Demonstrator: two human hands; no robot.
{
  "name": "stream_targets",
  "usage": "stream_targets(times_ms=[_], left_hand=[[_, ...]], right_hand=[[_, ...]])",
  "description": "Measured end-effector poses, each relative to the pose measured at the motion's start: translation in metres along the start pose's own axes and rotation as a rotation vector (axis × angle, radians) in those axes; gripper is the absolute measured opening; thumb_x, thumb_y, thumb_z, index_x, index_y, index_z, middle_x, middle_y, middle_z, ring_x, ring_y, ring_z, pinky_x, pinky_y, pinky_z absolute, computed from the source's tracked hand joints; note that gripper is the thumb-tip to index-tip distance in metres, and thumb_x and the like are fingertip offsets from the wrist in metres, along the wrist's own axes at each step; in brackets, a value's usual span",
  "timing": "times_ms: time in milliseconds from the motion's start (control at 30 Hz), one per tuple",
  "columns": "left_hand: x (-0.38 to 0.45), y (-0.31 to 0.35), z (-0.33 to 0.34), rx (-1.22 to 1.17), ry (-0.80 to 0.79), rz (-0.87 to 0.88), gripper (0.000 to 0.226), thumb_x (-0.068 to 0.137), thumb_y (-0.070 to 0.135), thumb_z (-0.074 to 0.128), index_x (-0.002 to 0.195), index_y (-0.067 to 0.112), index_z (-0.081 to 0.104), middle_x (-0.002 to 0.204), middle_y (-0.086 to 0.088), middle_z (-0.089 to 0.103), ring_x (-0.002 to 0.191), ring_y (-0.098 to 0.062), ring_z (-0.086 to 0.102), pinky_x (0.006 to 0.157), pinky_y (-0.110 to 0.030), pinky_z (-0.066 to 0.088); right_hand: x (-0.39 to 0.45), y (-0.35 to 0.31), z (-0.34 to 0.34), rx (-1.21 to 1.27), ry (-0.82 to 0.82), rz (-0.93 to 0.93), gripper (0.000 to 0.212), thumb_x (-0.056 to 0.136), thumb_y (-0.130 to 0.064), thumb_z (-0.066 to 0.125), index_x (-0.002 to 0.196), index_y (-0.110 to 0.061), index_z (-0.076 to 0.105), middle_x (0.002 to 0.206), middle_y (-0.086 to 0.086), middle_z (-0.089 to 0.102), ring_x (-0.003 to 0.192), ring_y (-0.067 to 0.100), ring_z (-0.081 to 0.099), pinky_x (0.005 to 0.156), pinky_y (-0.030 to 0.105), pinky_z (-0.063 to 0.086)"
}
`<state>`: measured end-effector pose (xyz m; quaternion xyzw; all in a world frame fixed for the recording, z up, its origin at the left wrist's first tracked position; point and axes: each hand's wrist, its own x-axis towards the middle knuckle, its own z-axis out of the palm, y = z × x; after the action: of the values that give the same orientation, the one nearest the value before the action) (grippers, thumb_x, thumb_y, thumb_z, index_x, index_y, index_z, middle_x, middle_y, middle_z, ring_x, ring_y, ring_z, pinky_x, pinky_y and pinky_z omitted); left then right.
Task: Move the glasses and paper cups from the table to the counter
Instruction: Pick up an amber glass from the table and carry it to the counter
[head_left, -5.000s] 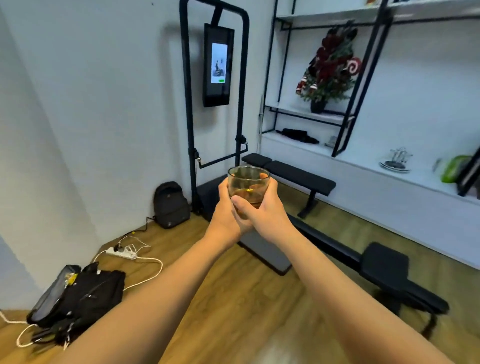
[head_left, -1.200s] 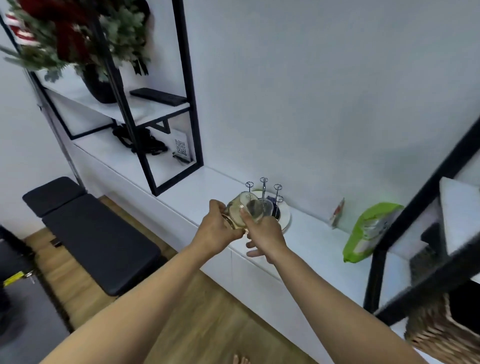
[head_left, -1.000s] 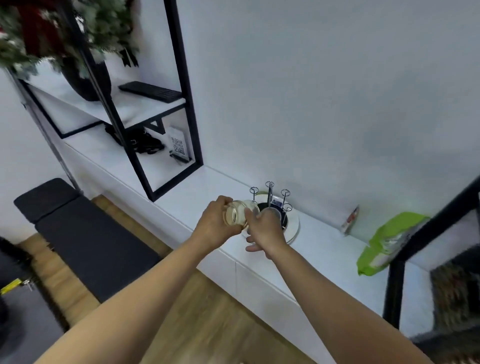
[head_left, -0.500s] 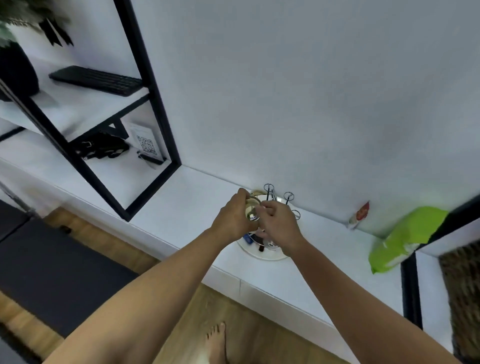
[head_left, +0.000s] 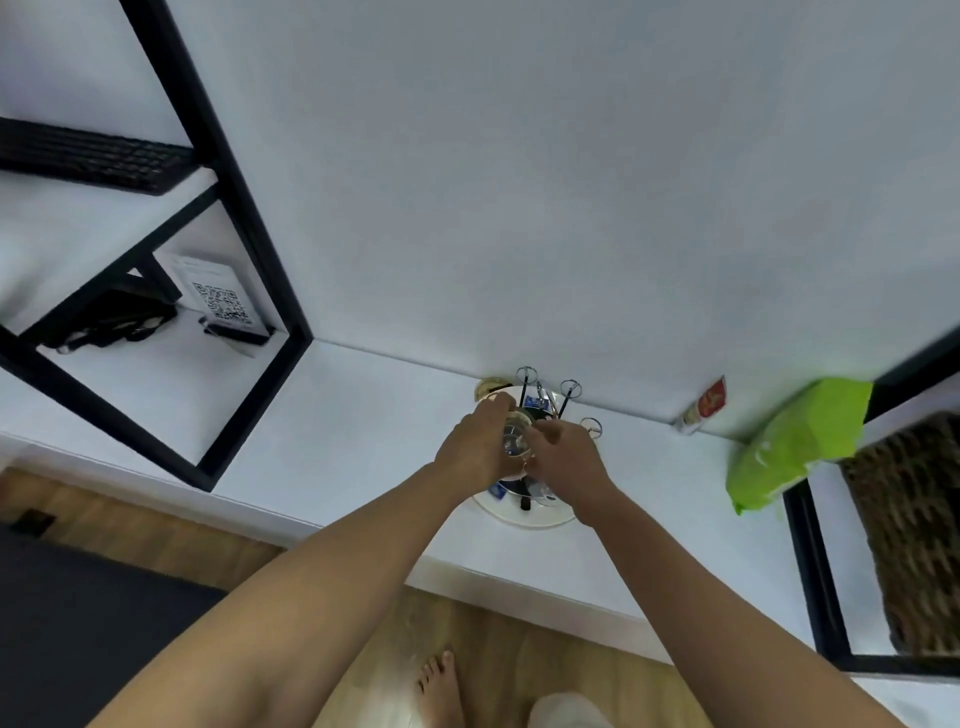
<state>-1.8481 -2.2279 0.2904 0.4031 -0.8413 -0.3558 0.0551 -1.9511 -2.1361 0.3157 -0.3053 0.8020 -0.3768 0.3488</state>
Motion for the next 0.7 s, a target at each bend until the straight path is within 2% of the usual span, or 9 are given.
stream_targets(times_ms=[133, 267, 333, 400, 567, 700], left_hand=[[0.01, -0.007, 0.007, 0.042, -0.052, -0.001, 0.065, 0.078, 0.029, 0.081, 0.131, 0.021, 0.044, 0.125, -0.005, 0.059, 0.107, -0.029, 0.062, 0.091, -0.043, 0.052], [0.019, -0.014, 0.017, 0.063, -0.094, -0.012, 0.065, 0.079, 0.026, 0.08, 0.132, 0.02, 0.044, 0.126, -0.008, 0.059, 0.107, -0.029, 0.063, 0.09, -0.04, 0.053], [0.022, -0.019, 0.022, 0.068, -0.112, -0.029, 0.067, 0.079, 0.025, 0.081, 0.134, 0.018, 0.044, 0.126, -0.009, 0.058, 0.106, -0.03, 0.063, 0.088, -0.039, 0.053], [0.025, -0.023, 0.026, 0.072, -0.133, -0.035, 0.068, 0.079, 0.025, 0.081, 0.135, 0.017, 0.043, 0.125, -0.011, 0.057, 0.105, -0.031, 0.062, 0.087, -0.039, 0.053], [0.034, -0.031, 0.037, 0.1, -0.174, -0.026, 0.067, 0.08, 0.025, 0.079, 0.135, 0.014, 0.043, 0.122, -0.013, 0.056, 0.102, -0.033, 0.062, 0.084, -0.04, 0.052], [0.037, -0.034, 0.045, 0.106, -0.203, -0.037, 0.067, 0.081, 0.023, 0.078, 0.137, 0.014, 0.041, 0.122, -0.014, 0.055, 0.102, -0.035, 0.062, 0.085, -0.042, 0.053]], right_hand=[[0.004, 0.006, 0.008, -0.01, -0.002, 0.04, 0.019, 0.094, -0.02, 0.055, 0.09, -0.01, 0.071, 0.087, 0.008, 0.072, 0.083, 0.027, 0.067, 0.078, 0.04, 0.053], [0.013, 0.012, 0.014, -0.028, -0.041, 0.066, 0.017, 0.096, -0.017, 0.051, 0.084, -0.016, 0.064, 0.079, 0.002, 0.065, 0.073, 0.021, 0.06, 0.069, 0.029, 0.045], [0.018, 0.015, 0.017, -0.034, -0.082, 0.09, 0.018, 0.097, -0.016, 0.05, 0.082, -0.017, 0.06, 0.077, 0.002, 0.061, 0.071, 0.02, 0.055, 0.067, 0.03, 0.043], [0.024, 0.02, 0.019, -0.038, -0.122, 0.12, 0.017, 0.099, -0.017, 0.05, 0.088, -0.014, 0.062, 0.081, 0.004, 0.062, 0.073, 0.019, 0.055, 0.066, 0.031, 0.043], [0.035, 0.031, 0.022, -0.072, -0.18, 0.147, 0.025, 0.1, -0.019, 0.048, 0.11, -0.003, 0.065, 0.102, 0.013, 0.068, 0.093, 0.028, 0.062, 0.085, 0.041, 0.05], [0.037, 0.037, 0.023, -0.094, -0.219, 0.141, 0.024, 0.1, -0.019, 0.048, 0.112, -0.005, 0.064, 0.103, 0.014, 0.069, 0.094, 0.028, 0.065, 0.085, 0.04, 0.052]])
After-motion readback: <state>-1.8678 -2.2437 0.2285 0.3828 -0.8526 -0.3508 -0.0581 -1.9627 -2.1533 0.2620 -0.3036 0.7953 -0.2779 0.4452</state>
